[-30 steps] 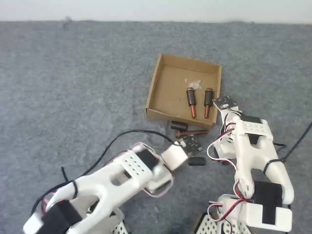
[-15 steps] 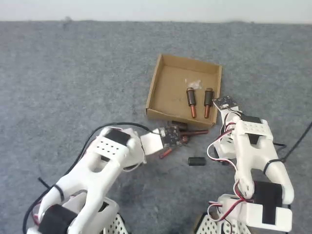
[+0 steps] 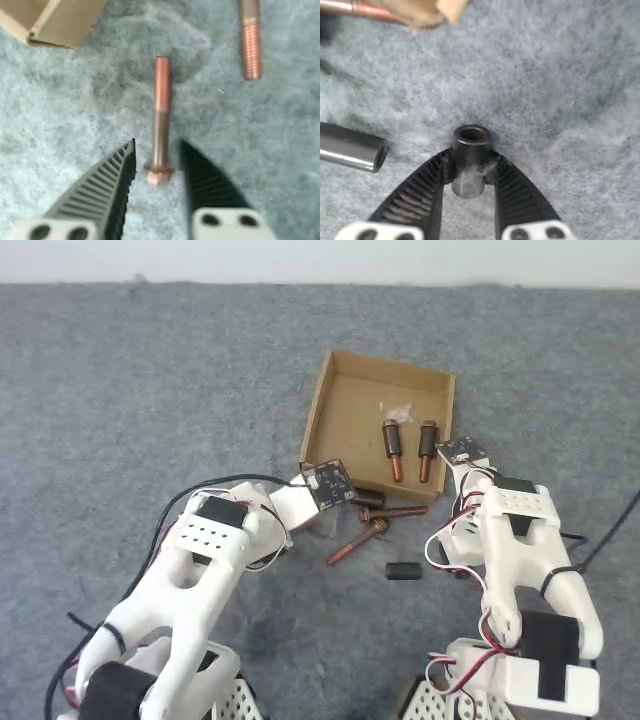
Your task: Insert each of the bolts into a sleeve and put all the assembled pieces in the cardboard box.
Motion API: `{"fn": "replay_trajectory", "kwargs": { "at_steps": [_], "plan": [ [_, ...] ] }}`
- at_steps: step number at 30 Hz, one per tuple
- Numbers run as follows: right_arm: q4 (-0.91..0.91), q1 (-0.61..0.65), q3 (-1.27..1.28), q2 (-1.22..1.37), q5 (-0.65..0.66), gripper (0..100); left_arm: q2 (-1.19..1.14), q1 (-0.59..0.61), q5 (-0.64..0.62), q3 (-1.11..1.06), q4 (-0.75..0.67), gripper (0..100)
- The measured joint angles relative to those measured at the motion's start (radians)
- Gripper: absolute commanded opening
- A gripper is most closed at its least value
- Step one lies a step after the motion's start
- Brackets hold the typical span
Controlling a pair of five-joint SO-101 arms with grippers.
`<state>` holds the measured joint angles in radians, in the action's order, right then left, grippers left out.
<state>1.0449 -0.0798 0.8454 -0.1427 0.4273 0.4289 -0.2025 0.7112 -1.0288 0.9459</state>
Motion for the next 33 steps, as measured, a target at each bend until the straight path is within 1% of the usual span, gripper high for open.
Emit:
{"fn": "replay_trajectory", "kwargs": {
  "at_steps": [4, 9, 10, 14, 18, 20, 23, 25, 28, 31, 33],
  "plan": [
    [0.000, 0.000, 0.000, 0.000, 0.000, 0.7, 0.014, 0.000, -0.061, 0.000, -0.003, 17],
    [0.000, 0.000, 0.000, 0.000, 0.000, 0.7, 0.018, 0.000, -0.104, 0.018, -0.003, 2],
    [0.000, 0.000, 0.000, 0.000, 0.000, 0.7, 0.018, 0.000, -0.123, 0.020, -0.003, 1],
    [0.000, 0.000, 0.000, 0.000, 0.000, 0.7, 0.018, 0.000, -0.207, 0.021, 0.008, 1],
    [0.000, 0.000, 0.000, 0.000, 0.000, 0.7, 0.018, -0.012, -0.250, 0.021, 0.094, 1],
    [0.000, 0.000, 0.000, 0.000, 0.000, 0.7, 0.018, -0.041, -0.249, 0.021, 0.157, 1],
    [0.000, 0.000, 0.000, 0.000, 0.000, 0.7, 0.018, -0.123, -0.253, 0.021, 0.256, 1],
    [0.000, 0.000, 0.000, 0.000, 0.000, 0.7, 0.018, -0.175, -0.275, 0.021, 0.287, 1],
    [0.000, 0.000, 0.000, 0.000, 0.000, 0.7, 0.020, -0.247, -0.359, -0.011, 0.269, 1],
    [0.000, 0.000, 0.000, 0.000, 0.000, 0.7, 0.020, -0.238, -0.445, -0.043, 0.215, 1],
    [0.000, 0.000, 0.000, 0.000, 0.000, 0.7, 0.020, -0.201, -0.466, -0.046, 0.196, 1]
  ]
}}
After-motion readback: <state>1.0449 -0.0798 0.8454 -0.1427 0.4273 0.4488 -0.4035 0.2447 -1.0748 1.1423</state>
